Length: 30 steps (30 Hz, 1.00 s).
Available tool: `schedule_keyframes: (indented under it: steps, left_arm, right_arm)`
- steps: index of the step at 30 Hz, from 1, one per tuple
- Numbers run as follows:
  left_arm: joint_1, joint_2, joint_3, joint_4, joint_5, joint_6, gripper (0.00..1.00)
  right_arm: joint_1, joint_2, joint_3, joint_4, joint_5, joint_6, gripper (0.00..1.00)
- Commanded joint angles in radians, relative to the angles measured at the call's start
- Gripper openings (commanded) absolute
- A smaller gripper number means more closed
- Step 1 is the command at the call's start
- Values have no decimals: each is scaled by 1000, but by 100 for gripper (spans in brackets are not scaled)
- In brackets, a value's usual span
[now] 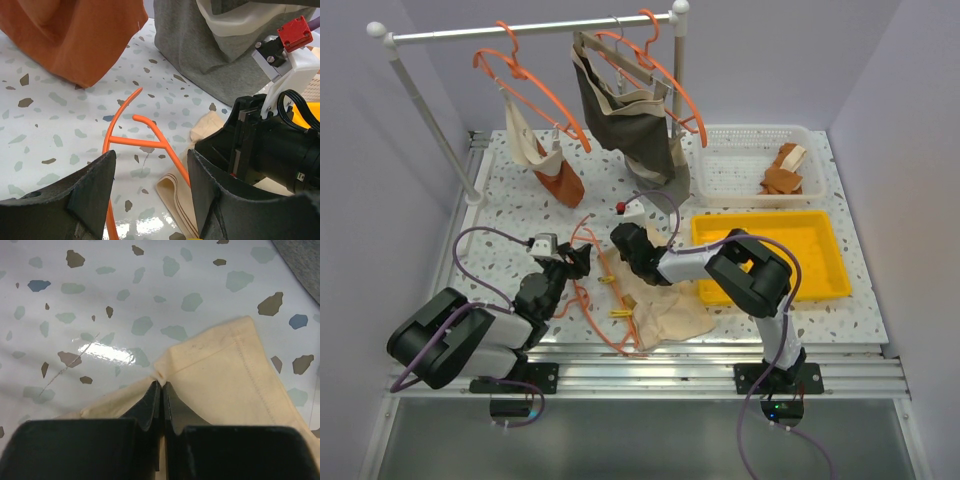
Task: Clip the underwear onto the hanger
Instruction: Adjust the underwear at the center of the board.
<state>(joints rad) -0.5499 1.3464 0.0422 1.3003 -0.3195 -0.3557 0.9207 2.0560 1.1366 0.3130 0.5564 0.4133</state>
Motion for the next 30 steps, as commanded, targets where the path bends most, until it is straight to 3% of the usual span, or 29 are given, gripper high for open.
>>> schedule_keyframes:
  steps: [1,12,18,26,28,29,30]
  left_arm:
    - [5,-15,-19,80,-16,20,63]
    - [4,-13,-16,76,-16,24,63]
    - [5,-15,-19,76,-16,23,63]
    - [4,-16,-19,74,-15,23,63]
    - [4,-16,-19,73,-15,23,63]
    - [5,-15,-19,70,-15,21,63]
    - [4,-15,-19,71,-13,21,63]
  right_arm:
    - [-11,-9,5,-123,79,13,0]
    - [-11,-249,-90,-161,287,-13,0]
    - [-14,-261,-126,-199,367,-2,0]
    - [-20,-237,-146,-206,344,19,1]
    - [-20,-246,-153,-201,335,19,13]
    - [-20,-263,-156,-195,326,16,38]
    - [-20,-278,-162,-181,310,6,47]
